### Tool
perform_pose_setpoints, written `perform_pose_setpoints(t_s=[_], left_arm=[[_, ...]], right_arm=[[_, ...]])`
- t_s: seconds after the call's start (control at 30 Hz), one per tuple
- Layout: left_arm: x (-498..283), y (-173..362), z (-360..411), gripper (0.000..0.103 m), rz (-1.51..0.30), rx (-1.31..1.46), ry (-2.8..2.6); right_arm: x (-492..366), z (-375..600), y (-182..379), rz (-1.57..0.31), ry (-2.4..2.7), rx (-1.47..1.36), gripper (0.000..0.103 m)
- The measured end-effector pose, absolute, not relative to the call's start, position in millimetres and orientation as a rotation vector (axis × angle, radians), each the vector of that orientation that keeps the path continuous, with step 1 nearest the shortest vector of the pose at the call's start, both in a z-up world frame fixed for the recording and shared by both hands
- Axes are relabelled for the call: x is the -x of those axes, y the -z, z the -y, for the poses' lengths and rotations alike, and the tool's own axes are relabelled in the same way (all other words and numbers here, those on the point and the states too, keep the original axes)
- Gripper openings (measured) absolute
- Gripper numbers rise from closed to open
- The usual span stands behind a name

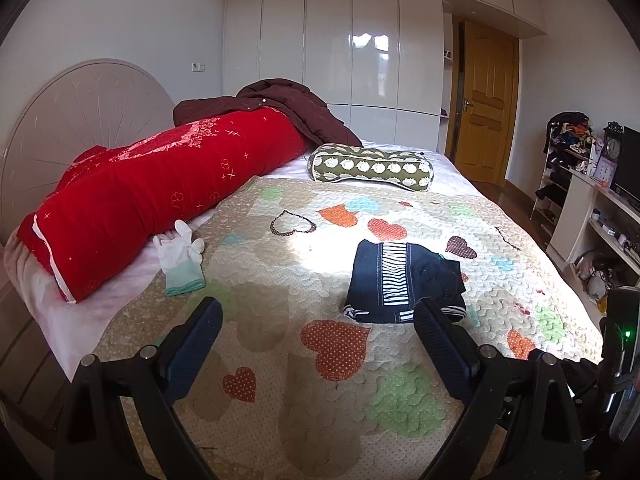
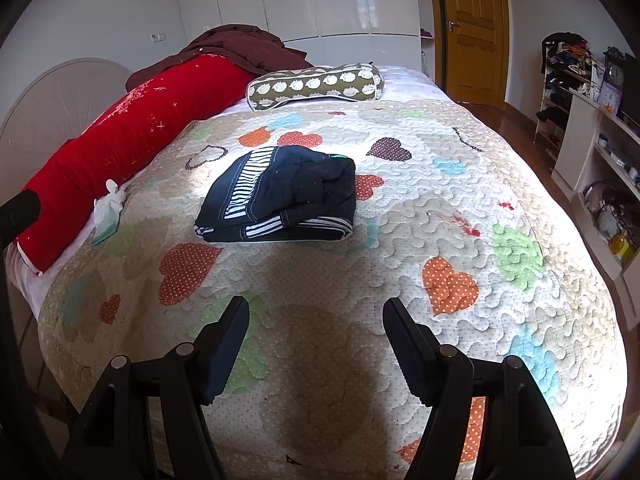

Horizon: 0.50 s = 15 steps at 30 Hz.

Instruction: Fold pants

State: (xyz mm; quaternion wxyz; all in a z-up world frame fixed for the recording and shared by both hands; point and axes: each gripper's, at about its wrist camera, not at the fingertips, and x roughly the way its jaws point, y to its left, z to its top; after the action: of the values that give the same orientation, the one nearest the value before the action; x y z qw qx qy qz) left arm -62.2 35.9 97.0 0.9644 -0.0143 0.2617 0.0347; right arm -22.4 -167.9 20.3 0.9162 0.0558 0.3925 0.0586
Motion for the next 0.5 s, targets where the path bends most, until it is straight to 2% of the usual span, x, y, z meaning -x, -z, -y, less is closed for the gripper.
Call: perform_pose_setpoints(t_s=[0.5], left_arm=[[63.5, -87.6, -30.0, 0.1, -0.577, -0.023, -0.116]], right_arm=[[21.7, 164.1, -13.9, -0.824, -0.109, -0.098, 0.075]])
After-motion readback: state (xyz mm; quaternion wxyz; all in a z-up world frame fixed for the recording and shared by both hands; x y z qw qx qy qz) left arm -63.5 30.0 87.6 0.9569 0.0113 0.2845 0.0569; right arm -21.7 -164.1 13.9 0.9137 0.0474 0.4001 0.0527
